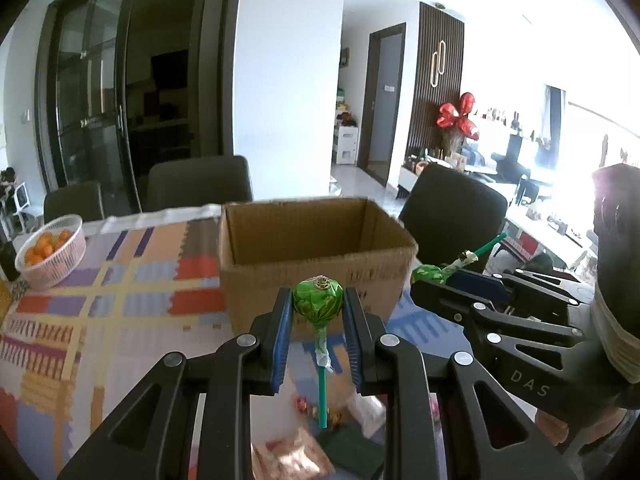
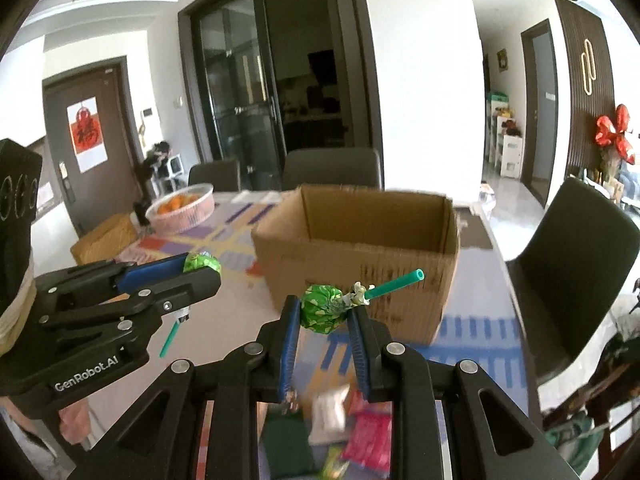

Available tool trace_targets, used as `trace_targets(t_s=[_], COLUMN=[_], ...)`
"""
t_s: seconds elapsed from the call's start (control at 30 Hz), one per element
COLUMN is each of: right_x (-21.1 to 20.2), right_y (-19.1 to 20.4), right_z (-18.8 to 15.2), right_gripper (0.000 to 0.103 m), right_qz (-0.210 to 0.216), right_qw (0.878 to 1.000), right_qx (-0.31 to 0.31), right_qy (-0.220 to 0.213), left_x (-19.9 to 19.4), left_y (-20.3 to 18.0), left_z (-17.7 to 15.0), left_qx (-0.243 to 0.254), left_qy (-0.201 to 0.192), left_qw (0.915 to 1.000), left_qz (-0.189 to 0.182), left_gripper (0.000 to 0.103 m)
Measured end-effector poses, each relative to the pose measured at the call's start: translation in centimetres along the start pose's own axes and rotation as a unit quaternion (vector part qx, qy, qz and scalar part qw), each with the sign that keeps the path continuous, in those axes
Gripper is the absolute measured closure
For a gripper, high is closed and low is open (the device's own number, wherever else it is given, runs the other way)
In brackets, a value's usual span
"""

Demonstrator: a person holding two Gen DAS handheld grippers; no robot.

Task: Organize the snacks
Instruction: 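Lift both lollipops over the box and open both tools to drop them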

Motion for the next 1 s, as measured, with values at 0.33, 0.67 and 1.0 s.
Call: trace_targets(t_s=[0.33, 0.67, 1.0], right_x=[1.7, 5.8, 9.9], right_y=[-1.1, -2.9, -4.0], right_z=[6.3, 10.1, 10.3], right_gripper=[0.078, 0.078, 0.078], right_qz=[-0.009, -0.021, -0.031], right_qw=[0.999, 1.0, 0.998], right_qx=[-0.007, 0.003, 0.0], right_qy=[-0.03, 0.0, 0.055], left_x=[2.7, 7.4, 12.9], left_y=[1.6, 3.0, 4.9], left_z=[5.8, 9.4, 10.0], left_qx=[0.003, 0.005, -0.022], left_qy=[-0.006, 0.032, 0.085], left_qw=[1.0, 0.9994, 0.9961], left_qz=[0.005, 0.008, 0.012], left_gripper=[0.078, 0.078, 0.078])
Point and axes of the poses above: each gripper's, at about its wrist camera, not at the fingertips, and x roughly the way its jaws point, y to its left, z to its top, the point moved 1 cm from there along x, roughly the way its jaws point, and after that the axes turned 3 degrees about -z, right-handed, at the moved point
